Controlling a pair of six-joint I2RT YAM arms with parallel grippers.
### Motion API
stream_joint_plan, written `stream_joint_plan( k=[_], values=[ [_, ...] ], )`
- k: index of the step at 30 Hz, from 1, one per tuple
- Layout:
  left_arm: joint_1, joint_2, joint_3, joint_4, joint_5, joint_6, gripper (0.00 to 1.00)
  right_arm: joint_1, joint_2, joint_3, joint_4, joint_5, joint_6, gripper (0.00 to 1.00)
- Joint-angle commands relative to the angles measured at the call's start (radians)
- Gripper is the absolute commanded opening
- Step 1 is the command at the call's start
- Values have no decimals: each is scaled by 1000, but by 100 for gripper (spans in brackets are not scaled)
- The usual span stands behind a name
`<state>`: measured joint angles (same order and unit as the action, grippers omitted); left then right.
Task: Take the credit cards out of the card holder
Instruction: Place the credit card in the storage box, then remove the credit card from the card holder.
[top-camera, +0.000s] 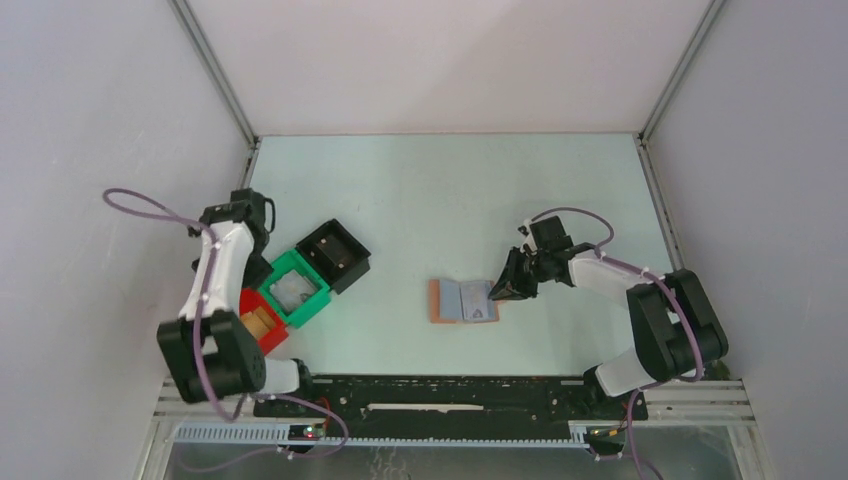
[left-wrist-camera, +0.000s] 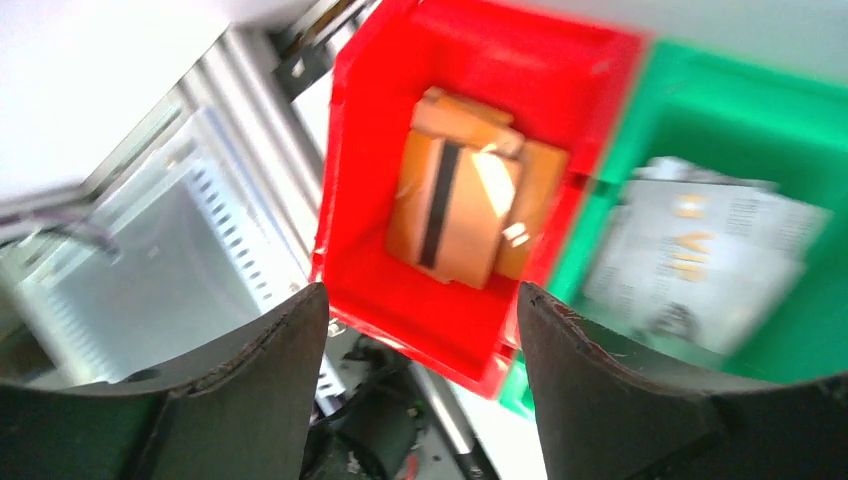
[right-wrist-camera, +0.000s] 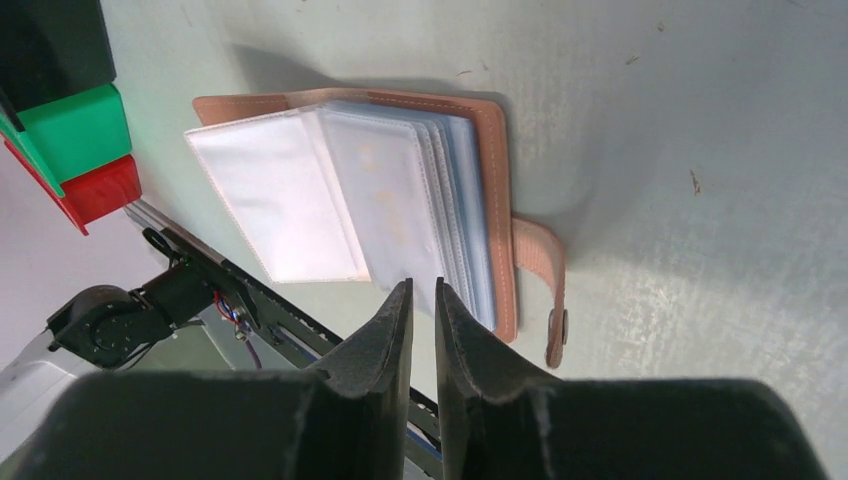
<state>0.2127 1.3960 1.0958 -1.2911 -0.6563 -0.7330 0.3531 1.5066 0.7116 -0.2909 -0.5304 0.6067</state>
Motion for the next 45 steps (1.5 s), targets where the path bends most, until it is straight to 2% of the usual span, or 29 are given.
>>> stream_joint_plan(
  k=[1, 6, 10, 17, 20, 23, 26, 33, 45],
  values=[
    [-87, -194, 132, 84, 89, 81, 74, -3, -75, 26, -21, 44, -24, 22],
    [-284, -292, 148, 199, 252, 111, 68, -5, -127, 26, -40, 87, -21, 22],
    [-497, -295, 69, 374, 392, 98, 64, -3, -145, 26, -23, 98, -6, 22],
    [-797, -155, 8, 607, 603, -5, 62, 29, -121, 26, 45, 84, 44, 22],
    [-881, -71, 16, 704, 717, -42, 62, 54, -101, 10, 108, 41, 77, 23],
    [-911, -7, -27, 858, 836, -92, 65, 59, -67, -34, 208, -9, 143, 23],
    [-912, 47, -53, 937, 859, -108, 65, 60, -48, -50, 214, 10, 143, 25],
    [-934, 177, -129, 1149, 1019, -177, 64, 59, -26, -89, 208, 52, 122, 27],
    [-937, 322, -147, 1143, 1013, -158, 63, 60, 5, -112, 221, 79, 115, 27]
  ],
)
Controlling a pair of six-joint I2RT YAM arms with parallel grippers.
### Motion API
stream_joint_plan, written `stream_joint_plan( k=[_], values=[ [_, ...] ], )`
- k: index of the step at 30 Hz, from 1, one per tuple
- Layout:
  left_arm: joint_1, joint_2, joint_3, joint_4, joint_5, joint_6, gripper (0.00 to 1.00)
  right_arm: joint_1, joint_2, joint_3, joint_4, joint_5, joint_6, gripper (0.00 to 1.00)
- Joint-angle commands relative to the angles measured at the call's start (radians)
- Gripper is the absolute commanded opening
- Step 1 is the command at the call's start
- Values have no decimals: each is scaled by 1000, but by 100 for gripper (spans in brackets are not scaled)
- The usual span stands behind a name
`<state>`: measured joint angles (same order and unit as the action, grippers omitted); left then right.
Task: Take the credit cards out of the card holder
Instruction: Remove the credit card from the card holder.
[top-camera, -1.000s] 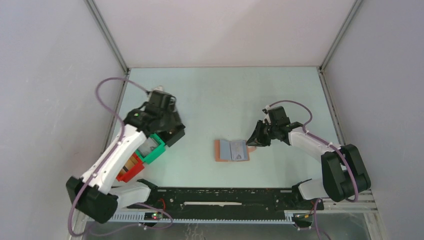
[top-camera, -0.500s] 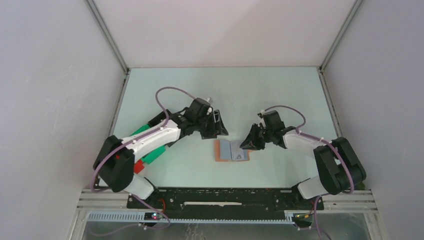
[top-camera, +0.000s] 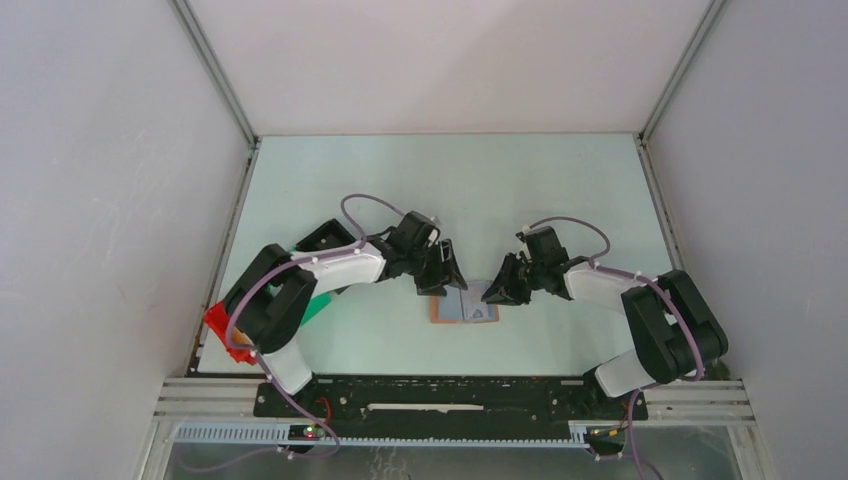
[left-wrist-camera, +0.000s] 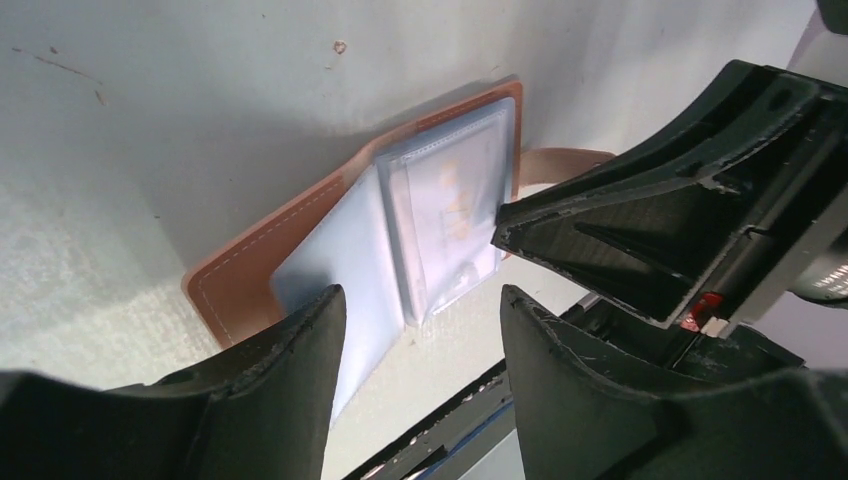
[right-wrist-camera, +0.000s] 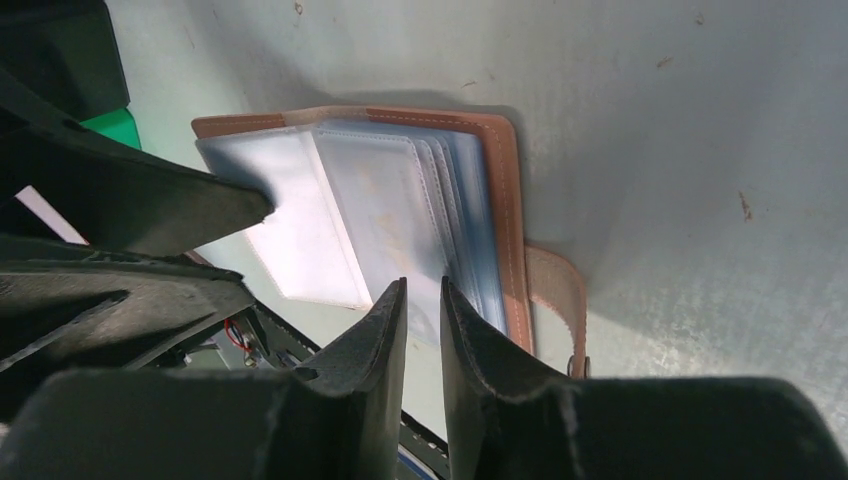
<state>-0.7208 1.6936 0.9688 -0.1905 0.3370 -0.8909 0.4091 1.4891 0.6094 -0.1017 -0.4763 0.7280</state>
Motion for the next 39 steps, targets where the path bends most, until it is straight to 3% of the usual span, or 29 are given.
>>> stream_joint_plan(
  k=[1, 17, 33, 39],
  values=[
    [-2, 33, -20, 42, 15, 3, 63, 5, 28, -10, 37, 19, -6, 27],
    [-1, 83, -62, 179, 61, 24, 61, 27, 122, -14, 137, -91, 45, 27],
    [1, 61, -78, 183, 57, 25, 57, 25, 66, -17, 127, -57, 61, 27],
    [4, -30, -101, 70, -40, 62, 59, 34, 110, -50, 215, -88, 112, 27]
  ],
)
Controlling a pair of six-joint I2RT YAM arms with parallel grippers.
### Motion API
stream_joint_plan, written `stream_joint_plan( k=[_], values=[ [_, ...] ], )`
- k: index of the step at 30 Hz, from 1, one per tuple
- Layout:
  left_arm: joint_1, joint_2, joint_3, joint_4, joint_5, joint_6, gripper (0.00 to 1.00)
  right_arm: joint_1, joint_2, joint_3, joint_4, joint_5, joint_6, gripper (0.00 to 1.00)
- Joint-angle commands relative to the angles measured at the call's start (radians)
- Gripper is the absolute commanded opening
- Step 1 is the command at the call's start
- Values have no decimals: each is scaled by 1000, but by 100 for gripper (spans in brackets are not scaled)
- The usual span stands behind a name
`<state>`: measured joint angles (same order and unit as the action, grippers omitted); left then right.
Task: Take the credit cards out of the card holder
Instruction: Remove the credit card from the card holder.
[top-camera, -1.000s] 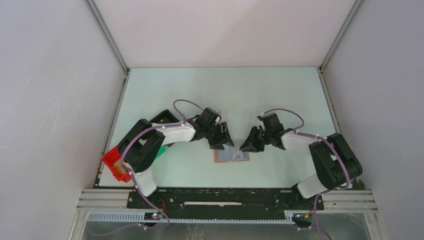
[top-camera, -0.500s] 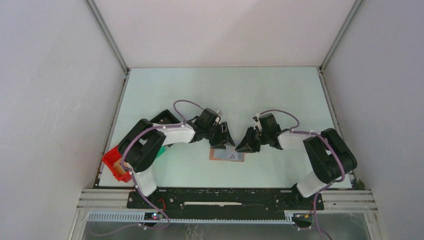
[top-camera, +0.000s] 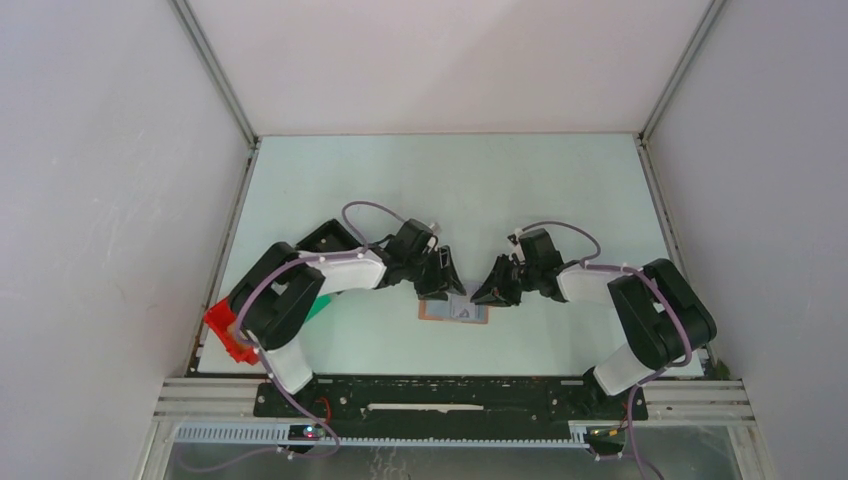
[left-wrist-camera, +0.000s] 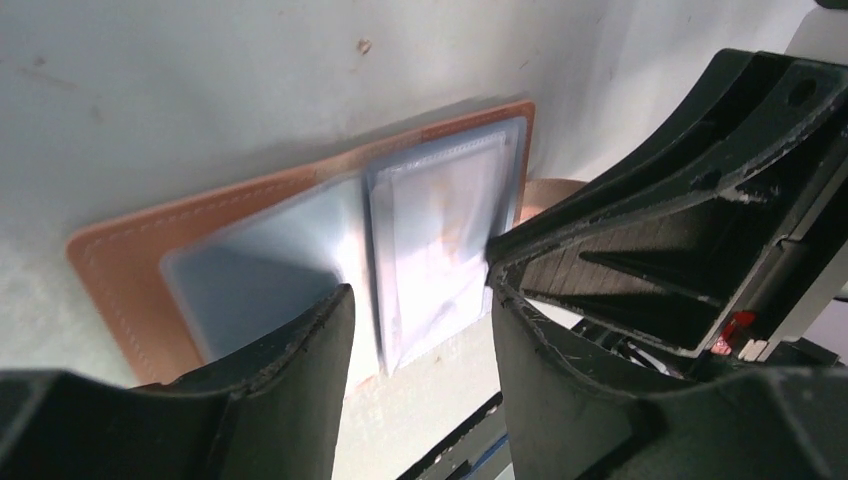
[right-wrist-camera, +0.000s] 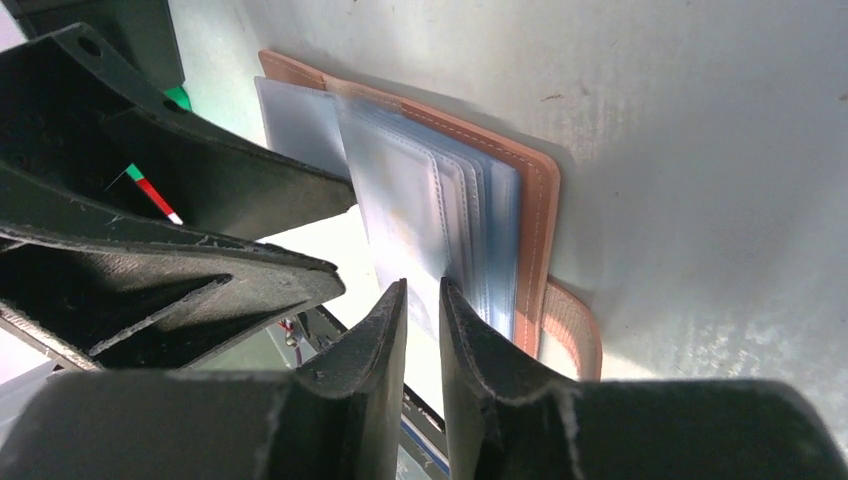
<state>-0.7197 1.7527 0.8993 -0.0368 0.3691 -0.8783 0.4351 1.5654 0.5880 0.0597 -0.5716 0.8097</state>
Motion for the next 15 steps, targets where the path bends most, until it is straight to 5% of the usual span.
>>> stream_joint_plan(
  k=[1, 15],
  values=[
    [4, -106, -36, -94, -83, 56, 59, 8, 37, -30, 56, 6, 33, 27],
    [34, -150, -88, -126, -101, 84, 55, -20, 6, -39, 89, -21, 78, 27]
  ],
)
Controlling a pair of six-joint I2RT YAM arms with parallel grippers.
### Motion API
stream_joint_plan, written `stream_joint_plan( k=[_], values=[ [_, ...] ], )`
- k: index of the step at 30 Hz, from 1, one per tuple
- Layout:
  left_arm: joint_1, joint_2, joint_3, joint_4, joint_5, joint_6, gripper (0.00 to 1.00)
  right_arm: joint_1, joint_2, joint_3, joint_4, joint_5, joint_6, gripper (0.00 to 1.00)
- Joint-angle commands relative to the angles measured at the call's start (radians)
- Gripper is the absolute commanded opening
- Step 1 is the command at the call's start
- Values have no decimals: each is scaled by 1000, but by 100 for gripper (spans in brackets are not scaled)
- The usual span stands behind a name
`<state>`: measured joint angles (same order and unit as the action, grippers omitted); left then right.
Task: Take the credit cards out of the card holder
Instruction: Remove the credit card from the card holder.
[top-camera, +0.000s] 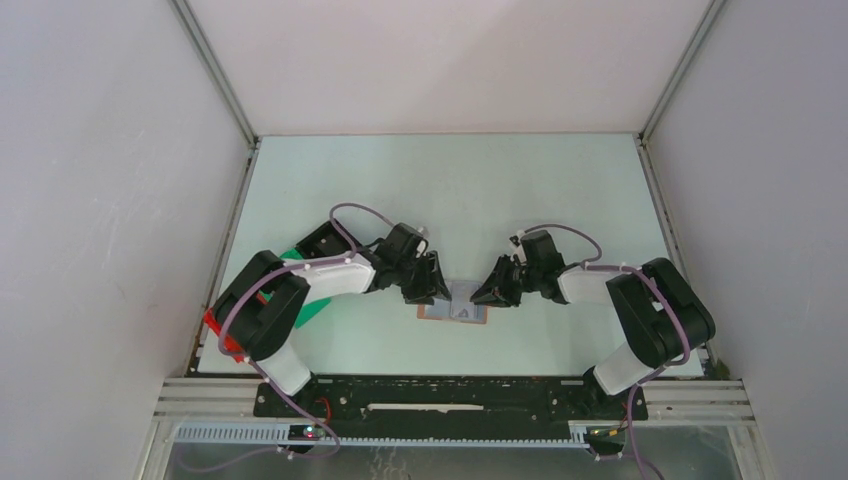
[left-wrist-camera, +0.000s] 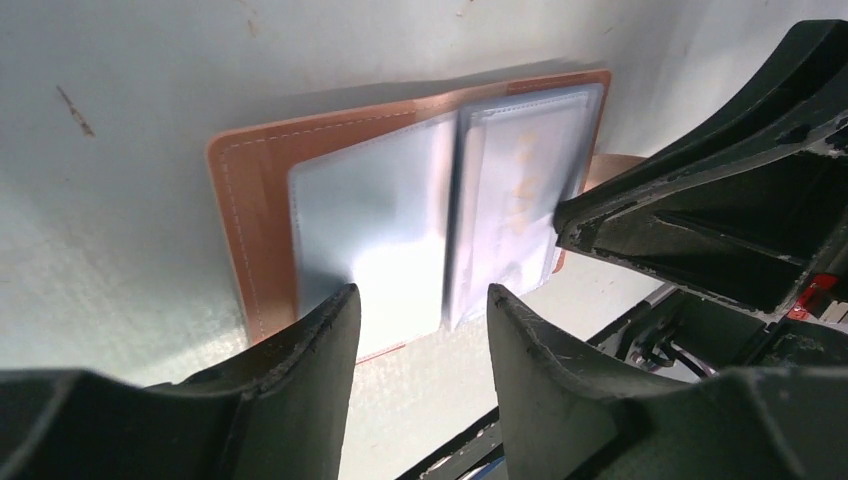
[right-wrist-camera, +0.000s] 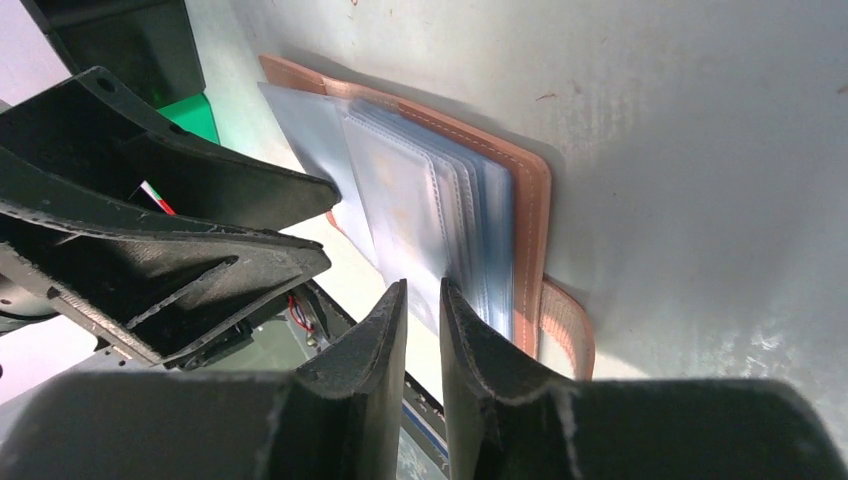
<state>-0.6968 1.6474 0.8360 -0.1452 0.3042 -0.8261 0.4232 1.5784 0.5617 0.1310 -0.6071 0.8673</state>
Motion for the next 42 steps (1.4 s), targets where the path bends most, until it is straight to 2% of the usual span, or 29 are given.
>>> stream_joint_plan(
  k=[1, 6, 13, 22, 42],
  values=[
    [12, -50, -28, -28, -46, 35, 55, -10, -16, -13, 2, 29, 15, 27],
    [19, -81, -84, 8, -59, 12, 55, -11, -44, -35, -39, 92, 5, 27],
    [19, -6, -107, 55, -20, 7, 54, 1, -46, -46, -19, 96, 24, 27],
    [19, 28, -119, 75, -16, 12, 54, 31, -5, -46, 49, 52, 53, 27],
    [19, 23, -137, 100, 0, 15, 53, 75, -101, -15, 64, 23, 99, 28]
  ],
)
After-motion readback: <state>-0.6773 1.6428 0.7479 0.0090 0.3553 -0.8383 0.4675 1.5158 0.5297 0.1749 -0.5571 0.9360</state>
